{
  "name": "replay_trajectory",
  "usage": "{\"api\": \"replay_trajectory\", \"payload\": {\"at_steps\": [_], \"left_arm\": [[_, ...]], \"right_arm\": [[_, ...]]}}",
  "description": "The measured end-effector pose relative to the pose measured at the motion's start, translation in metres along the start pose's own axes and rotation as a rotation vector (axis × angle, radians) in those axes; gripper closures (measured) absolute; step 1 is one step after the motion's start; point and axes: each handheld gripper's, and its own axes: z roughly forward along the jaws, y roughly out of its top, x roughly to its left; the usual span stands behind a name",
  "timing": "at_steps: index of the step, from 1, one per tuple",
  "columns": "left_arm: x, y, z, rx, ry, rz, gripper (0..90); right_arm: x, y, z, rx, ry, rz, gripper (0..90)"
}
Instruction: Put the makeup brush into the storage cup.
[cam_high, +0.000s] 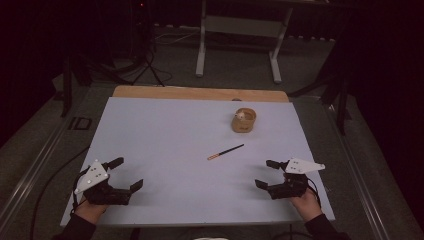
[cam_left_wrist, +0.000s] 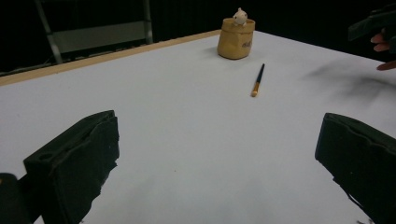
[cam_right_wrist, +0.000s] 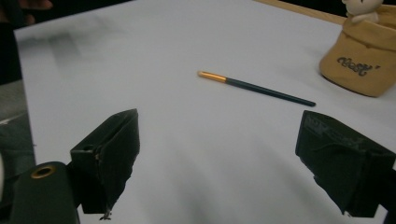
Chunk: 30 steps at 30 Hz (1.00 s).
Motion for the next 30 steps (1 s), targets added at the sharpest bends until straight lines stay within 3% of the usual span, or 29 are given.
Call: {"api": "replay_trajectory", "payload": {"at_steps": [13, 15, 19, 21, 23, 30], "left_arm": [[-0.002, 0.001, 0.001, -0.003, -0.009, 0.006, 0.4], [-0.002, 0.001, 0.001, -0.003, -0.011, 0.005, 0.4], [-0.003, 0.002, 0.000, -0.007, -0.013, 0.003, 0.4], [-0.003, 0.002, 0.000, -0.004, -0.019, 0.005, 0.4], [-0.004, 0.002, 0.001, -0.001, -0.022, 0.009, 0.3], [-0.005, 0.003, 0.000, -0.006, -0.028, 0.014, 0.4]], "right_arm": [[-0.002, 0.004, -0.008, -0.053, -0.019, 0.040, 14.8], [-0.001, 0.005, -0.008, -0.056, -0.039, 0.028, 14.7], [-0.001, 0.009, -0.009, -0.049, -0.034, 0.017, 14.9], [-0.001, 0.012, -0.006, -0.017, -0.010, -0.019, 15.4], [0.000, 0.016, -0.005, 0.018, -0.021, -0.065, 17.1], [-0.005, 0.036, -0.011, -0.002, -0.033, -0.078, 17.0]]}}
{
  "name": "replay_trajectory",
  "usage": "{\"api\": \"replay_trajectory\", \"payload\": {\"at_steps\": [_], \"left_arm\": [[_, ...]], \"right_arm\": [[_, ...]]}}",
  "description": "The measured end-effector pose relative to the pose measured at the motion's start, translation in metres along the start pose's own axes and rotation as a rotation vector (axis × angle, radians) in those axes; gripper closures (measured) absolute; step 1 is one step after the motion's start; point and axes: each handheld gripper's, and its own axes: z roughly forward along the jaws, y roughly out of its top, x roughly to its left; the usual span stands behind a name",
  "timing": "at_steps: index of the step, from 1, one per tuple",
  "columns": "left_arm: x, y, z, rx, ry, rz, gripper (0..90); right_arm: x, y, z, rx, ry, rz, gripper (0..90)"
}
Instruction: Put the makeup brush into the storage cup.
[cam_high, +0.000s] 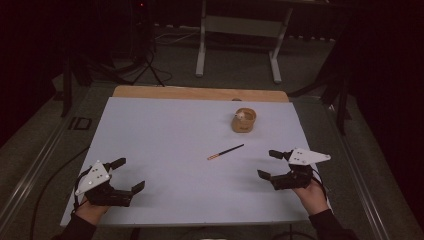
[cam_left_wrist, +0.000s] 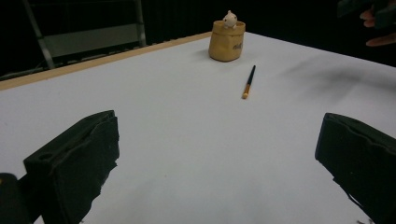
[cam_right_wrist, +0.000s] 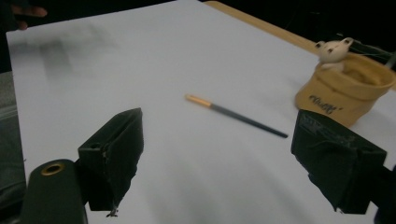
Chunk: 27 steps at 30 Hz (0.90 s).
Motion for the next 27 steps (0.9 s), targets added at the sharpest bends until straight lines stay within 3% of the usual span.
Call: {"api": "replay_trajectory", "payload": {"at_steps": [5, 8, 19, 27], "left_arm": [[0.000, 0.000, 0.000, -0.001, -0.001, 0.002, 0.4], [0.000, 0.000, 0.000, 0.000, -0.001, 0.002, 0.4], [-0.001, 0.000, 0.000, 0.002, -0.004, 0.008, 0.4], [-0.001, 0.000, 0.001, 0.005, -0.013, 0.005, 0.4]], "right_arm": [[-0.011, 0.009, 0.000, 0.026, 0.002, -0.019, 17.0], [-0.019, 0.010, 0.005, 0.077, 0.015, -0.028, 17.0], [-0.035, 0.008, 0.032, 0.227, 0.116, -0.051, 16.4], [-0.045, 0.006, 0.052, 0.295, 0.168, -0.045, 16.4]]}}
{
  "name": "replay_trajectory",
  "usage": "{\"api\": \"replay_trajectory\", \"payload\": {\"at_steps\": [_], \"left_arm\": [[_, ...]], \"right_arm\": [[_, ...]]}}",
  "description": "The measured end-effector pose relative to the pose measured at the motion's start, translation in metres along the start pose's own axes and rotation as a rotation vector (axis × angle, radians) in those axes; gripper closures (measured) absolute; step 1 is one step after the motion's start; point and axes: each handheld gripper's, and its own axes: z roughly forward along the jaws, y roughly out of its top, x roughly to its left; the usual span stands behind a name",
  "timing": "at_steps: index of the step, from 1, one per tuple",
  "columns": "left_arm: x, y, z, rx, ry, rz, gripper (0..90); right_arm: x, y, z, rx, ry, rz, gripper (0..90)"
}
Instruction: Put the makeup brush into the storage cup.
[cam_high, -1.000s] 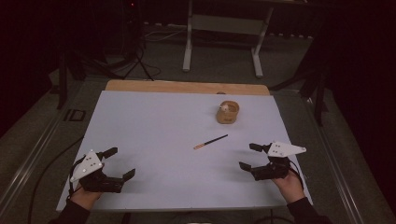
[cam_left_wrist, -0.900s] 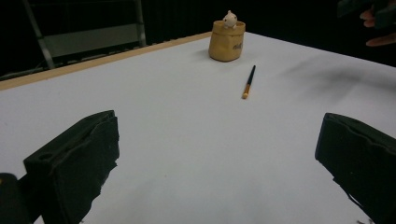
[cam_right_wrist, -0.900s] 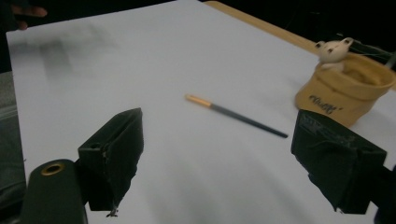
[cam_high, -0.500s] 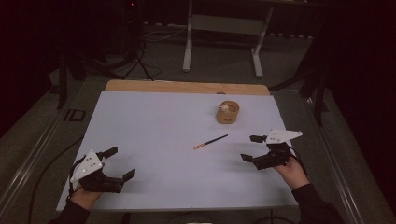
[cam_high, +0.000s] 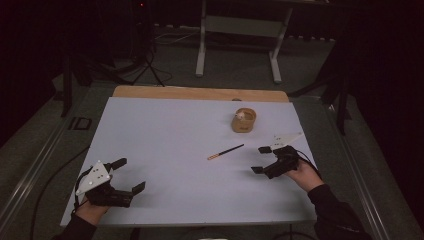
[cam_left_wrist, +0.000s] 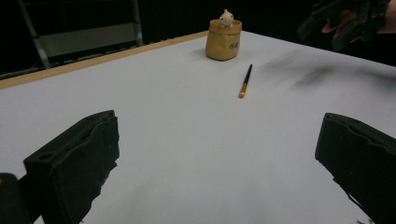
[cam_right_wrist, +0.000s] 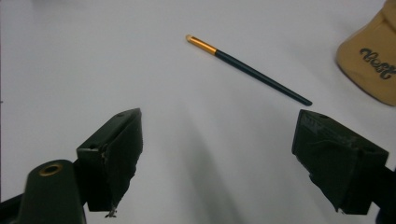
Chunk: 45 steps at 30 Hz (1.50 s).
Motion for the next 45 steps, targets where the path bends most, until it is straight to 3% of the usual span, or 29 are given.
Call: {"api": "replay_trajectory", "payload": {"at_steps": [6, 20, 23, 30, 38, 45], "left_arm": [[-0.002, 0.001, 0.000, -0.004, -0.009, 0.011, 0.4], [-0.002, 0.000, 0.000, 0.004, -0.016, 0.013, 0.4], [-0.001, 0.000, 0.000, 0.006, -0.015, 0.009, 0.4], [-0.001, -0.001, 0.000, 0.002, -0.014, 0.004, 0.4], [-0.001, -0.001, 0.000, 0.003, -0.013, -0.002, 0.4], [0.000, -0.001, -0.001, 0.002, -0.012, -0.004, 0.4]], "right_arm": [[-0.011, 0.004, 0.010, 0.050, 0.034, 0.004, 16.4], [-0.032, 0.005, 0.023, 0.179, 0.065, 0.005, 16.3], [-0.037, 0.008, 0.027, 0.232, 0.077, 0.016, 15.6], [-0.040, 0.012, 0.039, 0.362, 0.097, -0.032, 15.8], [-0.046, 0.022, 0.042, 0.401, 0.098, -0.039, 16.2], [-0.050, 0.030, 0.046, 0.447, 0.111, -0.075, 16.3]]}}
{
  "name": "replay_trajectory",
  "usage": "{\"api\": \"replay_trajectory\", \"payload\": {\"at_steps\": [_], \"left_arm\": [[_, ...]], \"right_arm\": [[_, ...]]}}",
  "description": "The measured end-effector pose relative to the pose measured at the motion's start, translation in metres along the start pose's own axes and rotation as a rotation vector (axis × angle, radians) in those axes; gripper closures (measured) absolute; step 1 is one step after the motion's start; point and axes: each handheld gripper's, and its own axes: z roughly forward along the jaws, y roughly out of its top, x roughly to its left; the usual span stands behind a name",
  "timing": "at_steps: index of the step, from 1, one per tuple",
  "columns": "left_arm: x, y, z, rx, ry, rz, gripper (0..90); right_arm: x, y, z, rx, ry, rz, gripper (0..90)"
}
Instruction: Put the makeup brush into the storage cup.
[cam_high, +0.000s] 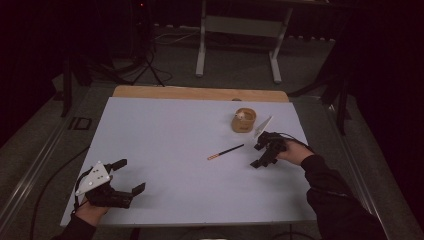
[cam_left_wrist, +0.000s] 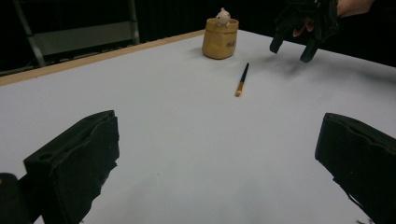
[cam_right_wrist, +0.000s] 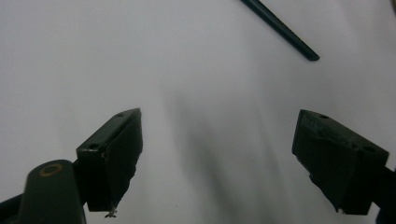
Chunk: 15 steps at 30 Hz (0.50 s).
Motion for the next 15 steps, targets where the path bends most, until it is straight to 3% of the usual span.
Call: {"api": "replay_trajectory", "payload": {"at_steps": [4, 8, 15], "left_arm": [[0.000, 0.000, 0.000, 0.001, -0.001, 0.000, 0.4], [0.000, 0.000, 0.000, 0.005, -0.002, -0.002, 0.4], [0.001, -0.001, 0.000, 0.006, -0.003, -0.002, 0.4]], "right_arm": [[-0.002, 0.003, 0.001, 0.026, 0.019, 0.000, 16.4], [-0.005, 0.010, 0.003, 0.099, 0.016, -0.031, 16.5], [-0.013, 0.020, 0.002, 0.167, 0.024, -0.051, 18.8]]}}
